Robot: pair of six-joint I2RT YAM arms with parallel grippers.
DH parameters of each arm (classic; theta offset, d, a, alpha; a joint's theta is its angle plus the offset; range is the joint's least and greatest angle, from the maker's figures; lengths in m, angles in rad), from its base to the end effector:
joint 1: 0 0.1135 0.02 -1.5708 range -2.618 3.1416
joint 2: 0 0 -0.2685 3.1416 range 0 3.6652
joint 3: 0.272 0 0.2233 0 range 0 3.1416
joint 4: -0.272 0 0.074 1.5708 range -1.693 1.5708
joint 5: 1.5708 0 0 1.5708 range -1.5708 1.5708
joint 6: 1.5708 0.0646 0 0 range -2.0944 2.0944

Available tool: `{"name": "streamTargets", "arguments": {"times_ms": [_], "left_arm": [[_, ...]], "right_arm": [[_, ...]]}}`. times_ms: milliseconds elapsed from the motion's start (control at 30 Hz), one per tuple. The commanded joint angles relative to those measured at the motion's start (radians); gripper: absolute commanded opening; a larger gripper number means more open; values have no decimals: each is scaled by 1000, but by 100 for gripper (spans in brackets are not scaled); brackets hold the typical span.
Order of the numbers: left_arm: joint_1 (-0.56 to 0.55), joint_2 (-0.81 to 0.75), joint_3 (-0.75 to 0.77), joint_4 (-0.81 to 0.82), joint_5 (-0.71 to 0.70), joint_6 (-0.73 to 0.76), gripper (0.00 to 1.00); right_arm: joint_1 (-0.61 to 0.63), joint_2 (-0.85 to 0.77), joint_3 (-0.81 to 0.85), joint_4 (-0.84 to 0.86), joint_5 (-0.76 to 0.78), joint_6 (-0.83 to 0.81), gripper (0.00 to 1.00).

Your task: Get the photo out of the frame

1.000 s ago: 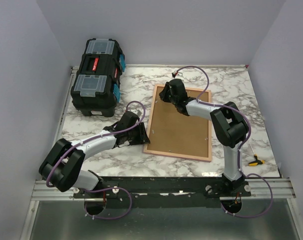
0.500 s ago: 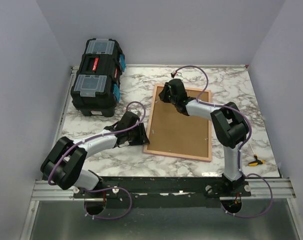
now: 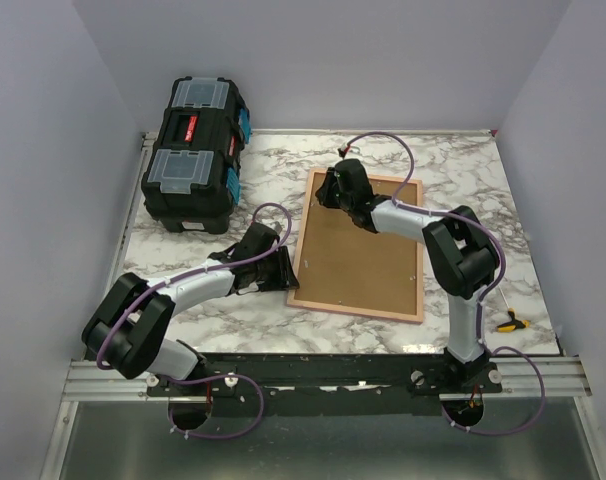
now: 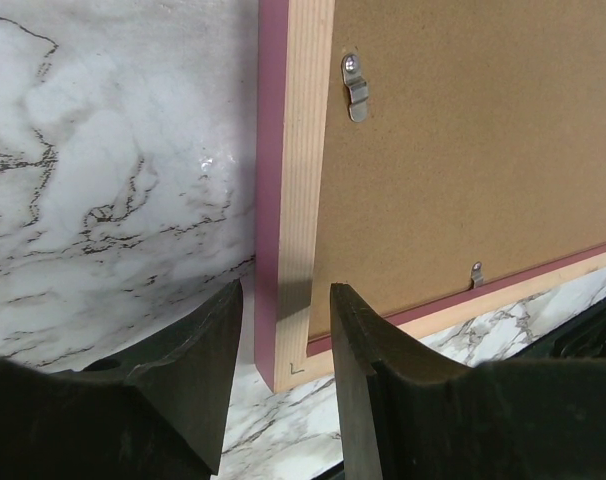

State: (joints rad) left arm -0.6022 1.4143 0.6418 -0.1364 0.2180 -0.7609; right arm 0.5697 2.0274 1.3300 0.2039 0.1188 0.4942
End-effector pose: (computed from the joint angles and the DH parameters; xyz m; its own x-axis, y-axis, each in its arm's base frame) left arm 0.2050 -0.1578 0.1634 -0.9277 -0.1793 -0.3275 0.0316 0.8363 -0.5474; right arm 0.3944 0.2435 0.1969 -0.5635 0.1984 -0.8019 -0.2049 0.9068 0.3683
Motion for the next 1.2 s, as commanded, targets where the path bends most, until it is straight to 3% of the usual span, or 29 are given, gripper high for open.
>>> {"name": "streamTargets", "arguments": {"times_ms": [0, 367, 767, 1167], "left_arm": [[5, 7, -2, 11, -20, -4, 41], [5, 7, -4, 15, -17, -4, 41], [5, 6, -10, 29, -2, -7, 41], [6, 15, -11, 33, 7, -5, 41]], "right_arm": [[12, -21, -28, -104, 30, -32, 1], [11, -26, 16, -89, 60, 9, 1], [-16, 68, 212, -166, 72, -11, 1], [-17, 70, 181, -164, 124, -21, 1]]}}
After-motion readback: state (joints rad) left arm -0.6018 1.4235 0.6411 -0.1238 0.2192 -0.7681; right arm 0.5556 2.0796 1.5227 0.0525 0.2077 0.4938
